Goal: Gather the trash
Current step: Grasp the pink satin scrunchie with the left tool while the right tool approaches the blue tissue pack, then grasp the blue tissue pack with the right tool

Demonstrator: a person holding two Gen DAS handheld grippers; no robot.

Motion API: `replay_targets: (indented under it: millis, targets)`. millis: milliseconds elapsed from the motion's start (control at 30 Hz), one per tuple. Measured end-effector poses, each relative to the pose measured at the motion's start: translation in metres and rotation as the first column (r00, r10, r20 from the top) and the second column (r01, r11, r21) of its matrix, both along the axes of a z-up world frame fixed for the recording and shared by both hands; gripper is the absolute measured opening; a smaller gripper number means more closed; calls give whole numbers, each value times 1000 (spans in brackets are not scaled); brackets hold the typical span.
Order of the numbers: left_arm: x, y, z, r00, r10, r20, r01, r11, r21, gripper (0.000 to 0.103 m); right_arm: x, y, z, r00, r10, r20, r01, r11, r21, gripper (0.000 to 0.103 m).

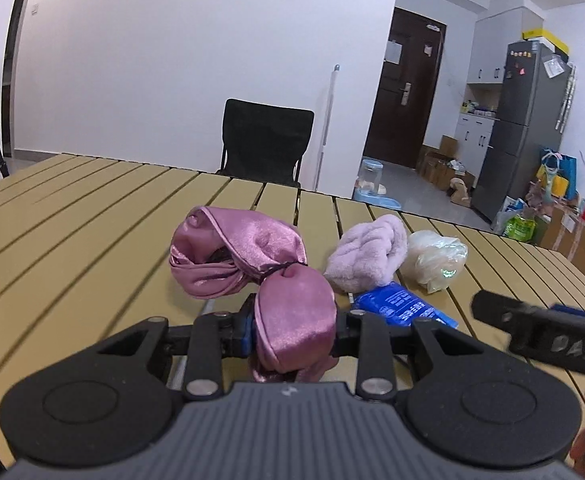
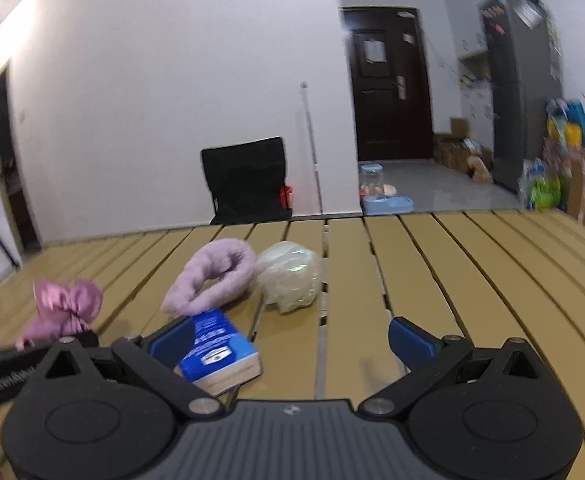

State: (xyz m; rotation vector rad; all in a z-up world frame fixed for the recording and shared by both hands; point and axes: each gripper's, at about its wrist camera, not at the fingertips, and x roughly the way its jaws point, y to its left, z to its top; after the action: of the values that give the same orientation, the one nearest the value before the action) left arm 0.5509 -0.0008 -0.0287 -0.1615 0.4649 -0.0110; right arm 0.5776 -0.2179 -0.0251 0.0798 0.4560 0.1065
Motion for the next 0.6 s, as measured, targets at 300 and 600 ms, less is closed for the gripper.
replay_targets:
  millis: [300, 600]
  targets:
    - [-12, 39, 9, 999, 24, 33, -23, 999, -23, 32, 37, 72, -5, 983, 148, -113, -171, 956, -237, 103]
    - [-11, 55, 3, 1000, 15, -2, -15, 999, -37, 32, 70, 74, -25, 959, 154, -239, -188, 974, -127, 88]
